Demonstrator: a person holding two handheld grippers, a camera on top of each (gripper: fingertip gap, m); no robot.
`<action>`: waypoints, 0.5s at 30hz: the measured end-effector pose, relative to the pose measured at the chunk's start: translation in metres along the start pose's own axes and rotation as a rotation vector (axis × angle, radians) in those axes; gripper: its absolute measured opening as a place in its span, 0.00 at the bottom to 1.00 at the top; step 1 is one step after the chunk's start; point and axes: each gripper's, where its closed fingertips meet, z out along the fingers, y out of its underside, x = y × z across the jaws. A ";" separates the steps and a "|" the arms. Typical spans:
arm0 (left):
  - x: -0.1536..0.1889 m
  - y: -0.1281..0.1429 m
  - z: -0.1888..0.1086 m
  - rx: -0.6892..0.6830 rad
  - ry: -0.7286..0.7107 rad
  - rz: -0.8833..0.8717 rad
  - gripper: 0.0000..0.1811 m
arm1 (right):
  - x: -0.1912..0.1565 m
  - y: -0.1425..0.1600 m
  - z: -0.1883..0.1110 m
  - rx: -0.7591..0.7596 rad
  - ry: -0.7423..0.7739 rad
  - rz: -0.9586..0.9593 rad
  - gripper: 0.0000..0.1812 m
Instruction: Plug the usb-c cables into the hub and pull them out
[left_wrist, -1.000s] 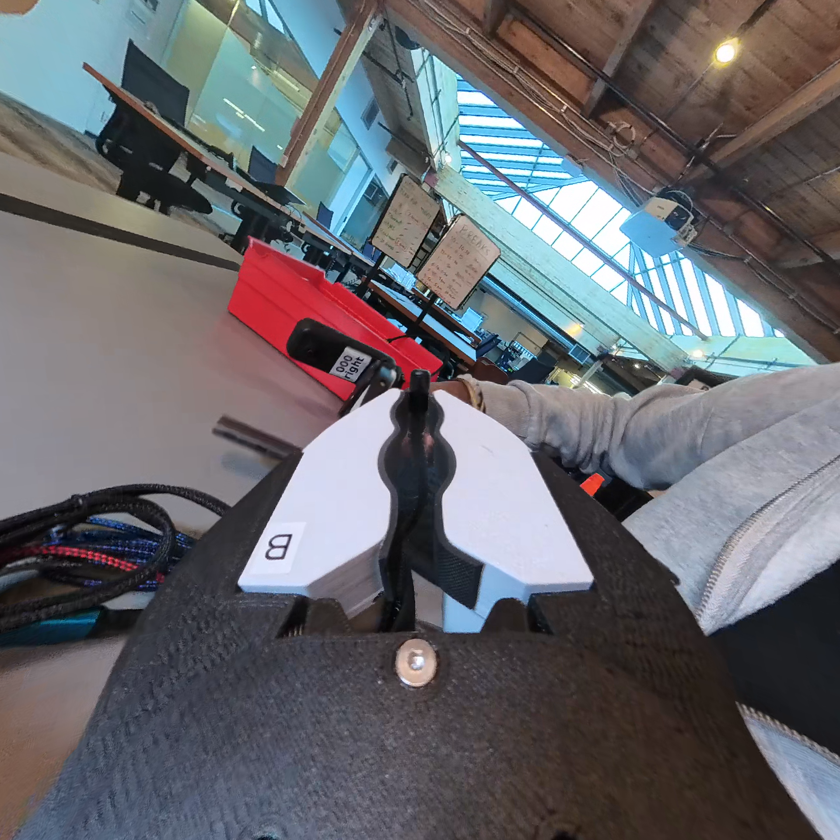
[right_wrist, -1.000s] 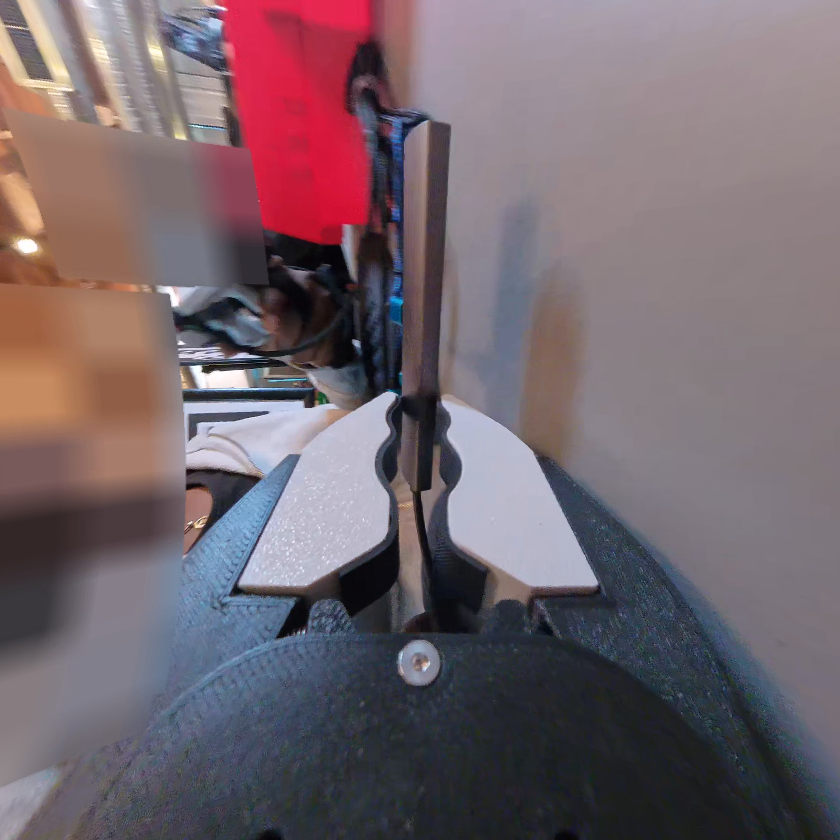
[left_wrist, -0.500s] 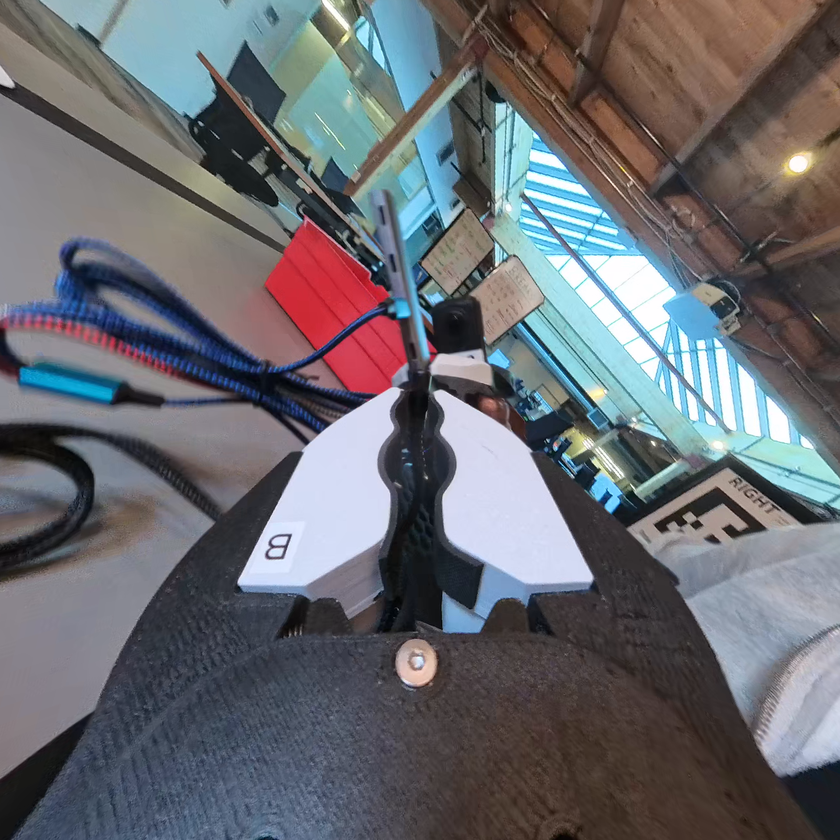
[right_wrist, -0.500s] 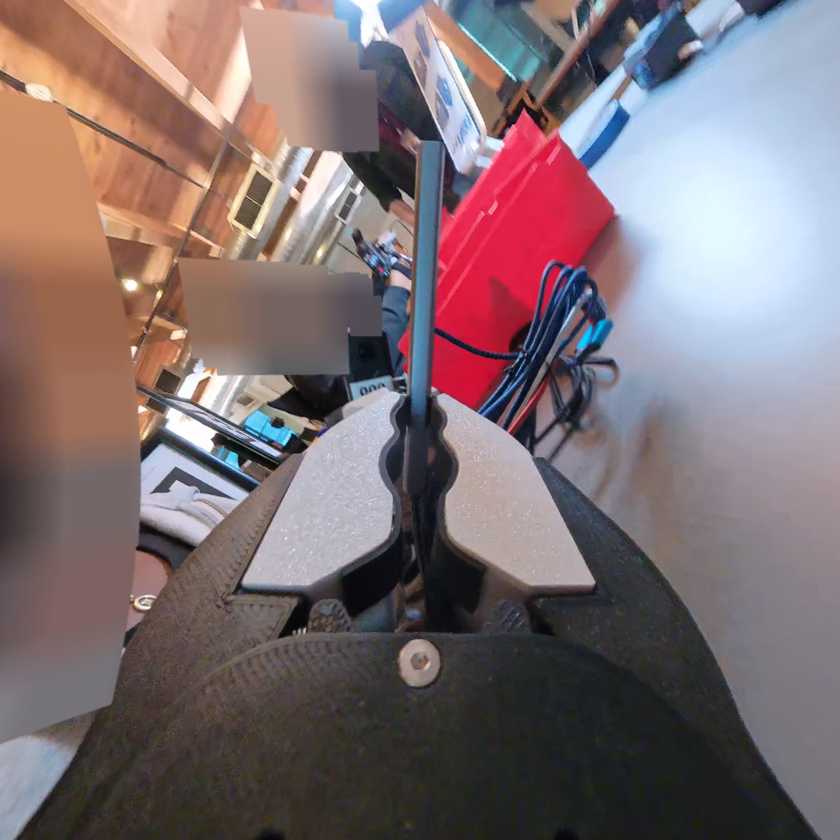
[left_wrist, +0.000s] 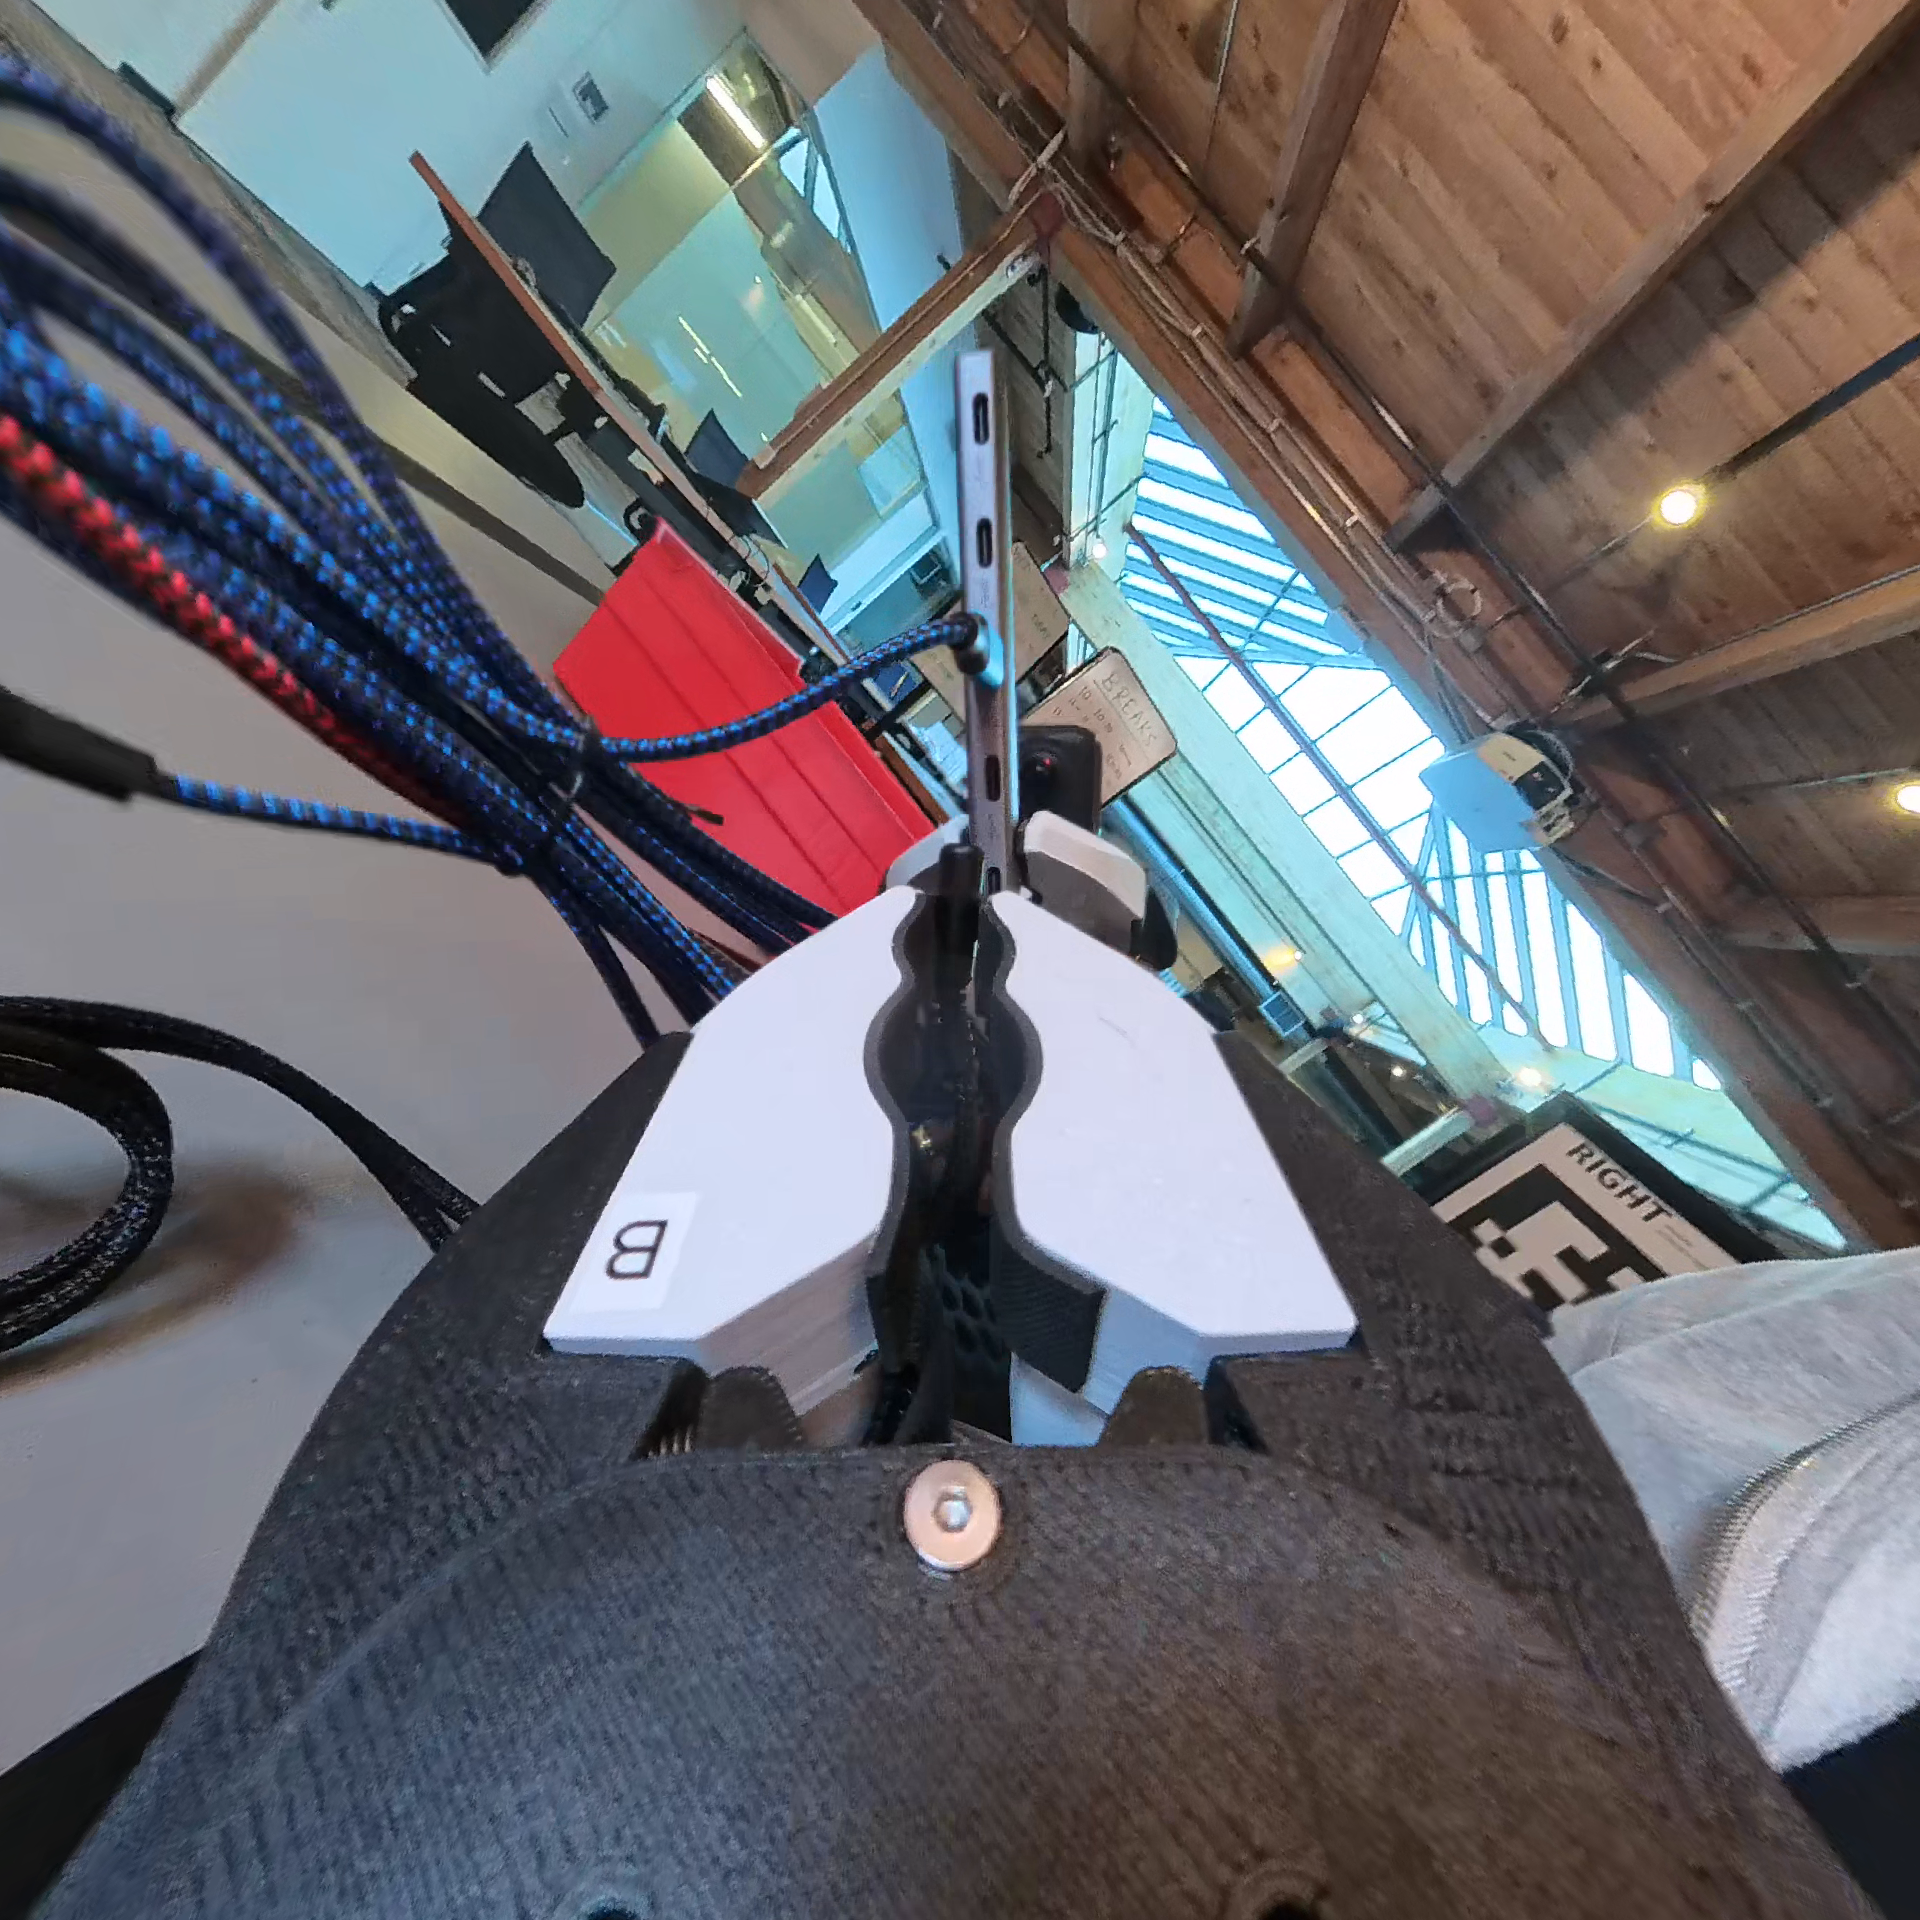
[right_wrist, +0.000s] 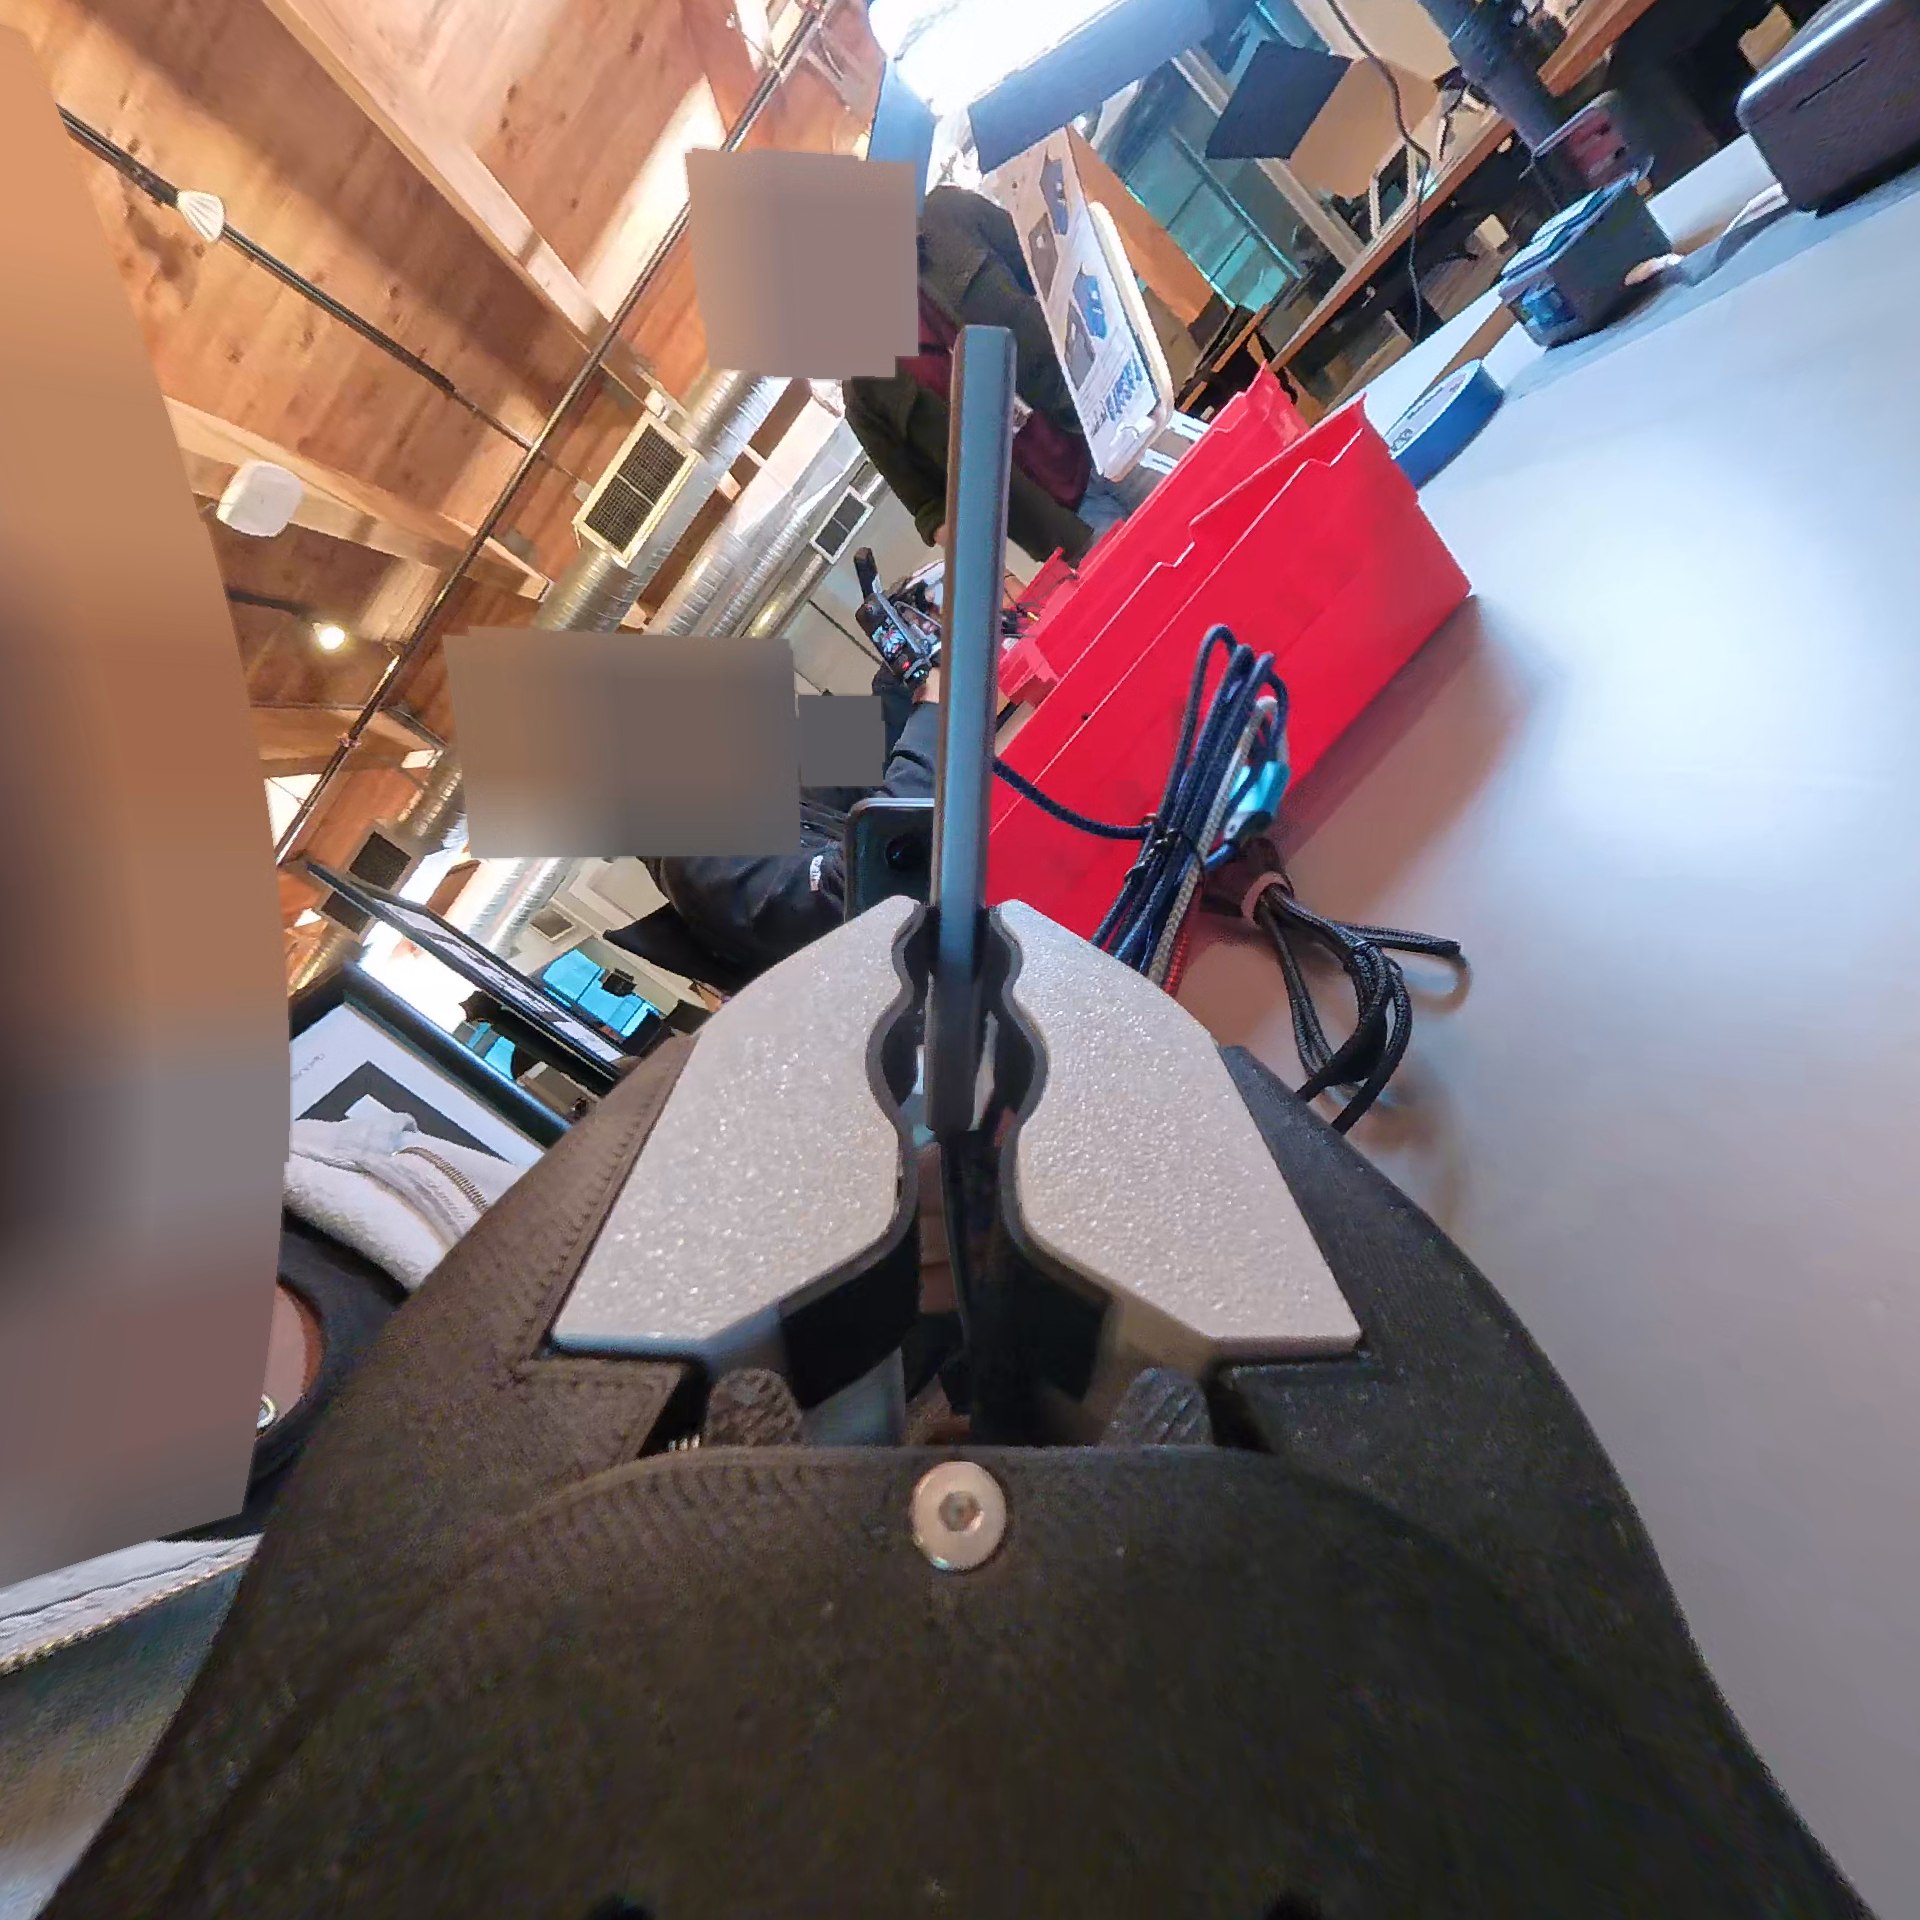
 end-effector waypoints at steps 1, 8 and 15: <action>0.001 -0.001 -0.001 0.010 0.014 -0.017 0.05 | 0.001 0.000 0.000 0.006 0.005 -0.005 0.05; 0.000 -0.003 -0.002 0.029 0.010 -0.028 0.05 | 0.003 -0.001 0.002 0.056 -0.002 0.002 0.05; 0.000 -0.004 -0.003 0.032 0.052 -0.126 0.05 | 0.000 0.000 0.003 0.063 0.010 -0.077 0.05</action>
